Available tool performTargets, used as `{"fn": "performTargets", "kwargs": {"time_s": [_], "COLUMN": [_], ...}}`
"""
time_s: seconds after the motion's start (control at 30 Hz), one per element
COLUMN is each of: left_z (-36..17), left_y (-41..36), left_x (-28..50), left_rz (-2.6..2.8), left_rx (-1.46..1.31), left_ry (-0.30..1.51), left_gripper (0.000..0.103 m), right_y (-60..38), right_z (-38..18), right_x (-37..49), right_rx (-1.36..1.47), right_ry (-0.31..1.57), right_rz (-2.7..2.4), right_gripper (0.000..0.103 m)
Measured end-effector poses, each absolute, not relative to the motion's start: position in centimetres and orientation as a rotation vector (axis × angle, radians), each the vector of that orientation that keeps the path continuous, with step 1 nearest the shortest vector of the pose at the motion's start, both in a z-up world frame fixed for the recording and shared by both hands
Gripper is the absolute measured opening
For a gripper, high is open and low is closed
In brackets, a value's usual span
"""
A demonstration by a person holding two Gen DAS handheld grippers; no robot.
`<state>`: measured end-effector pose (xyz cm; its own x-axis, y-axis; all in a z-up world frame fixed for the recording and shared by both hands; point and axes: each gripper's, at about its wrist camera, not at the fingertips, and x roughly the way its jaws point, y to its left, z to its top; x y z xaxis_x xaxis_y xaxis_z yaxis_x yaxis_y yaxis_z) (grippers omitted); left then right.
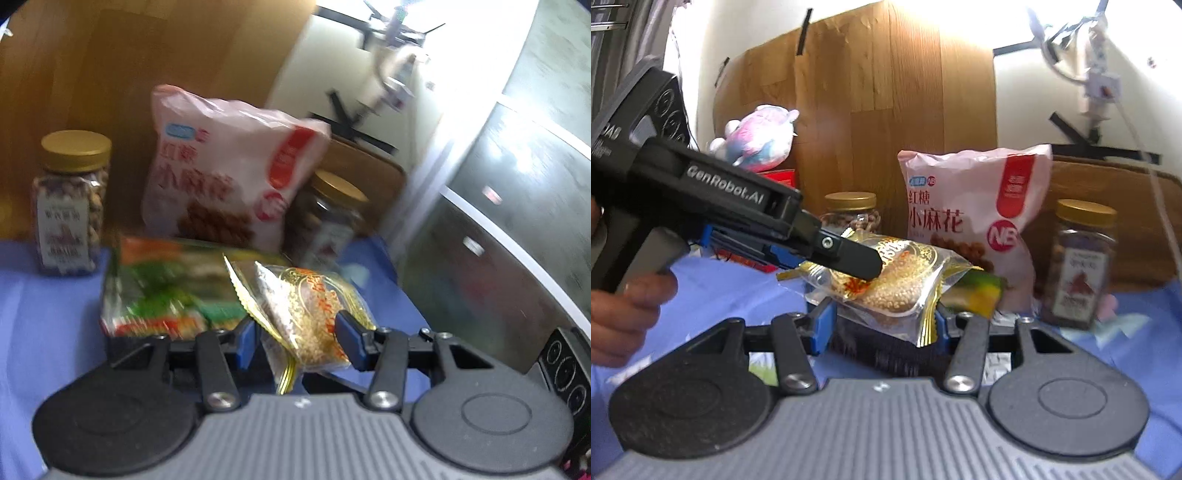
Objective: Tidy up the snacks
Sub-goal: 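Grasp the sesame pastry bag with the left tool and drop it into the tin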
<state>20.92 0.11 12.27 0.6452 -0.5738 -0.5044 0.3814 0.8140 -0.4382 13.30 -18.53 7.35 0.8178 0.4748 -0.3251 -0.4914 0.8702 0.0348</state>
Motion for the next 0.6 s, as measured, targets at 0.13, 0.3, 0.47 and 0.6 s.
{"fn": "performTargets", "kwargs": {"time_s": [0.13,0.3,0.47,0.6], "left_z": [11.1,8.7,6.4,6.3], "left_y": [1.3,1.6,1.3,1.6], "left_x": [25.3,29.1,30.9,30.7], "left_rz": [-0.51,-0.484,-0.465,-0.46], "left_rx": [-0.353,-0.381,-0.382,-0.373], "left_ry": [0.708,0.762,0.807,0.794], "left_gripper": [0.045,0.045,0.049,0.05], "right_y": [-17.8,-17.0,-16.7,-16.4], "right_z": [7.5,6.2,4.5,4.1], "right_x": [18.8,22.5,23.9,24.1], "right_rx": [-0.015,0.01,-0.015,-0.086], "right_ry": [0.415,0.511,0.57,0.529], "right_rz": [0.545,0.543,0.501,0.424], "right_gripper": [0.055,0.055,0.056,0.057]}}
